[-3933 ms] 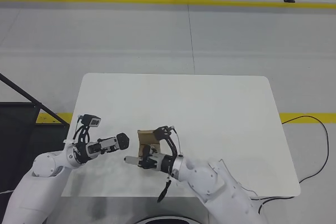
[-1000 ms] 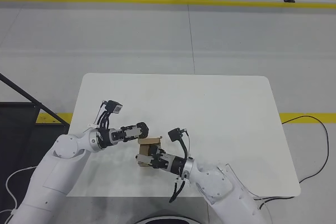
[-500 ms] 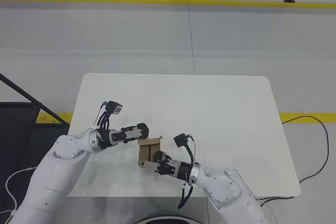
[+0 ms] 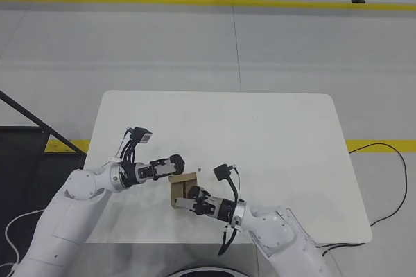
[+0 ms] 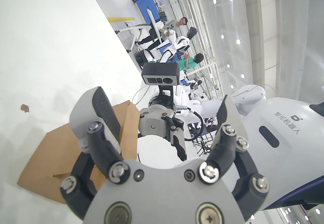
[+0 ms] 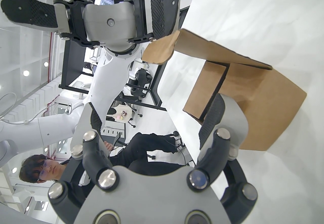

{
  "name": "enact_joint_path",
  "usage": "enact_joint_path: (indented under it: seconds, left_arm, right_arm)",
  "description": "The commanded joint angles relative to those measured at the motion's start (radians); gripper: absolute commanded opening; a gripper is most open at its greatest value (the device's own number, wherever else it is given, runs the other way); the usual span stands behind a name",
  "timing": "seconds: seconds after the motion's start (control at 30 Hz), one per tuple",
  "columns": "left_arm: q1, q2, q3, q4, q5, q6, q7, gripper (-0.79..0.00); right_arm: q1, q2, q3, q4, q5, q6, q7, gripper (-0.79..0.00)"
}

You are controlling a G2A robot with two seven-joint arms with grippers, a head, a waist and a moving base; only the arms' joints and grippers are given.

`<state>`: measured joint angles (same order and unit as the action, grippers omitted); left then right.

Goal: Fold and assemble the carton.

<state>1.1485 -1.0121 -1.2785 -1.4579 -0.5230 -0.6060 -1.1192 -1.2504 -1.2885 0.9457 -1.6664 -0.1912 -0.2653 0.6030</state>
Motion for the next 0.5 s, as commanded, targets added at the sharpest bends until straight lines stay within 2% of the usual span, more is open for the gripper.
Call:
enact_joint_path:
  seconds: [0.0,0.27,0.47]
  left_arm:
    - [0.004,0.0,-0.001,-0.004,0.0,-0.001,-0.001,0.0]
    - [0.017,0.002,-0.005,-0.006,-0.003,-0.007,-0.005,0.0]
    - [0.019,0.002,-0.006,-0.005,-0.006,-0.007,-0.006,0.0]
  right_arm:
    - [0.003,-0.001,0.002,0.004,0.002,-0.003,-0.017,0.0]
    - [-0.001,-0.002,0.008,0.01,0.002,-0.033,-0.073,0.0]
    - [-0.045,0.011,0.033,-0.019,0.022,-0.1,-0.031,0.0]
